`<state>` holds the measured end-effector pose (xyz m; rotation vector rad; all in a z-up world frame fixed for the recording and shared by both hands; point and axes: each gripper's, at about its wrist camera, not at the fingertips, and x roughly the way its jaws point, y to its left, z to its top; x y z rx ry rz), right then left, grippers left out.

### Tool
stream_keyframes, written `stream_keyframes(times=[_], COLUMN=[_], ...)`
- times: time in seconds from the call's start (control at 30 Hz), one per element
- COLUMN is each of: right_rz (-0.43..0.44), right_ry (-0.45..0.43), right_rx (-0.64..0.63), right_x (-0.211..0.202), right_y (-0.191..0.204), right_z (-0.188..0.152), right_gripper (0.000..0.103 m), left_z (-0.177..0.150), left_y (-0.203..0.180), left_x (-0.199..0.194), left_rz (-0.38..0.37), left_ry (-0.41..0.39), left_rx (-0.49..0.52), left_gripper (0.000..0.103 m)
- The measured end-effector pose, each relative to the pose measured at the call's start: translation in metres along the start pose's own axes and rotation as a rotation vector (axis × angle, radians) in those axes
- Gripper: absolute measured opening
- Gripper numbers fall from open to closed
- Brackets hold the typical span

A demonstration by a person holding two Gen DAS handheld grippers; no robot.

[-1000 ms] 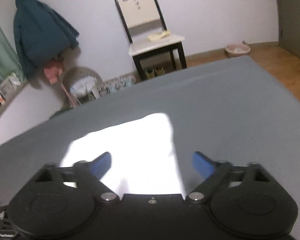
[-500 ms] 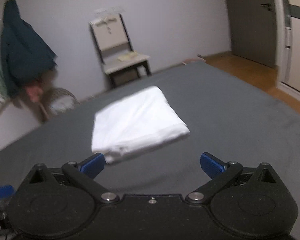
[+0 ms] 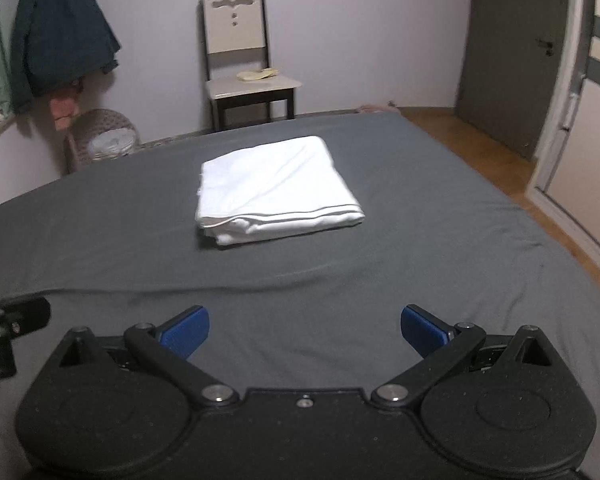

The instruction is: Fold clothes

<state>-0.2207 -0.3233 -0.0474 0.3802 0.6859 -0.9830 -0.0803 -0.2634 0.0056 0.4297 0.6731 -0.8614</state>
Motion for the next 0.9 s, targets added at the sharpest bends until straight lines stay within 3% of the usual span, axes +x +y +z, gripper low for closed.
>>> stream_keyframes(times=[0.17,0.43,0.9], right_rz=[-0.028,-0.023,-0.037], right_ry=[-0.014,0.016,-0.003], right_rx=[0.008,0.049,0.006], right_x=[-0.004,0.0,-0.004], right_y=[-0.003,-0.012,-0.002], right_z=[-0.003,-0.004,-0.007], right_gripper=[0.103,0.103,0.103], left_z=[-0.003,-0.005,-0.009], left_y=[0.005,0.002,0.003], left_x=[0.007,0.007,0.007], left_rz=[-0.051,-0.028,-0.018], left_ry=[0.044,0.039,0.035], left_rx=[-0.038,-0.022,-0.02], left_gripper=[0.095,0.095,0.095])
